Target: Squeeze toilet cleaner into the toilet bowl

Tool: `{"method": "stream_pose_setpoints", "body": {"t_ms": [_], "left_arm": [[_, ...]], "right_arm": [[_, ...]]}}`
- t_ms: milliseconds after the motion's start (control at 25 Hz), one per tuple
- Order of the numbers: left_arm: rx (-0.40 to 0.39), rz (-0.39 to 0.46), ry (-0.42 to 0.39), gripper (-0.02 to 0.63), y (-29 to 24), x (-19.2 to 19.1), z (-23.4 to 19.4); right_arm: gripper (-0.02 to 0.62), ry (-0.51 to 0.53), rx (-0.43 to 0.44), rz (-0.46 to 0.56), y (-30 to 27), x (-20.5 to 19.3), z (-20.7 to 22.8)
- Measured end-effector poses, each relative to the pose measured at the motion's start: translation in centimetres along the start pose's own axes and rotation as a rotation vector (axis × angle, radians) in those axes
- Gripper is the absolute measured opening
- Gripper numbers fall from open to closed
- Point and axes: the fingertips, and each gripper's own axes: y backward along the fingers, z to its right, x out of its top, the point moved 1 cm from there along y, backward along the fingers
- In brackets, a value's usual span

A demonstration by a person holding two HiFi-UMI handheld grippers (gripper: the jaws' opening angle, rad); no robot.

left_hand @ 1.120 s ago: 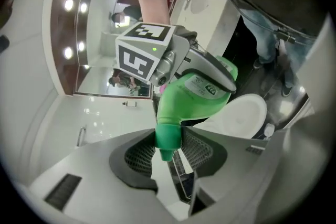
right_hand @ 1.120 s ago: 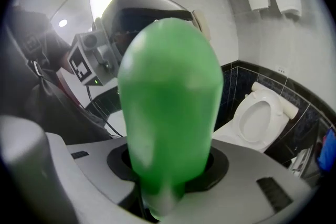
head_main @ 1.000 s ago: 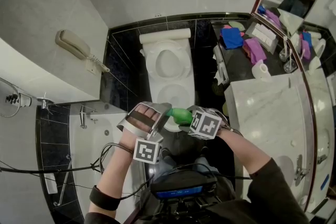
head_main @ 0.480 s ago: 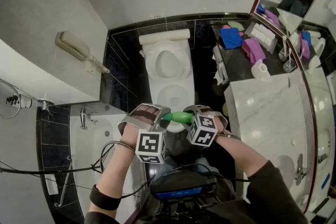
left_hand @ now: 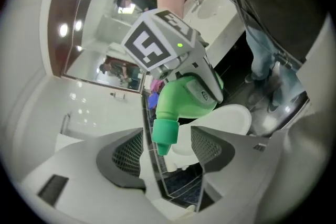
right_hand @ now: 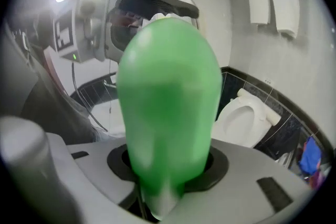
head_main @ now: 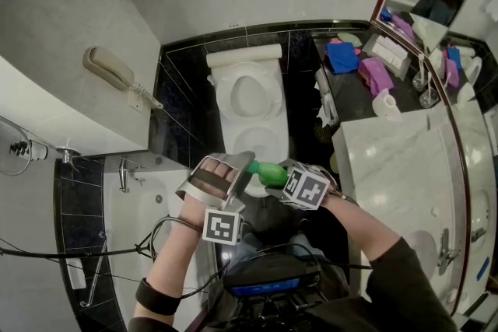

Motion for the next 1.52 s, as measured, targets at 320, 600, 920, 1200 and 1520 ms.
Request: {"method": "stream_pose_setpoints", "body": {"t_ms": [320,600,920,1200,1520], "left_arm": [[0.307,0.04,-0.202,0.288,1.4,0.4,-2.3],[0.321,0.048,-0.227,0.209,1.2,0.6,-2.1],[0.154,0.032,-0.134,0.158,0.4,0.2,-0.7],[0.015,0.005,-0.03,0.156,0.0,-0.1,0.0],[-0.002,0.012,0.059,0.156,0.0,-0.4,-0.5]], "right_arm": [[0.183,-0.151,0.304,0.112,0.8,2.1,-3.2],[0.183,-0.146,0.377,0.116,1.0,2.4,-4.4],[0.183,-0.043,0.204,0.033,0.1,1.0,-2.2],[0.183,0.048,0.018,-0.024,0.3,0.3,-0.2],[0.183,0.047,-0.004,-0.012,0.5,-0.2,0.1]]}}
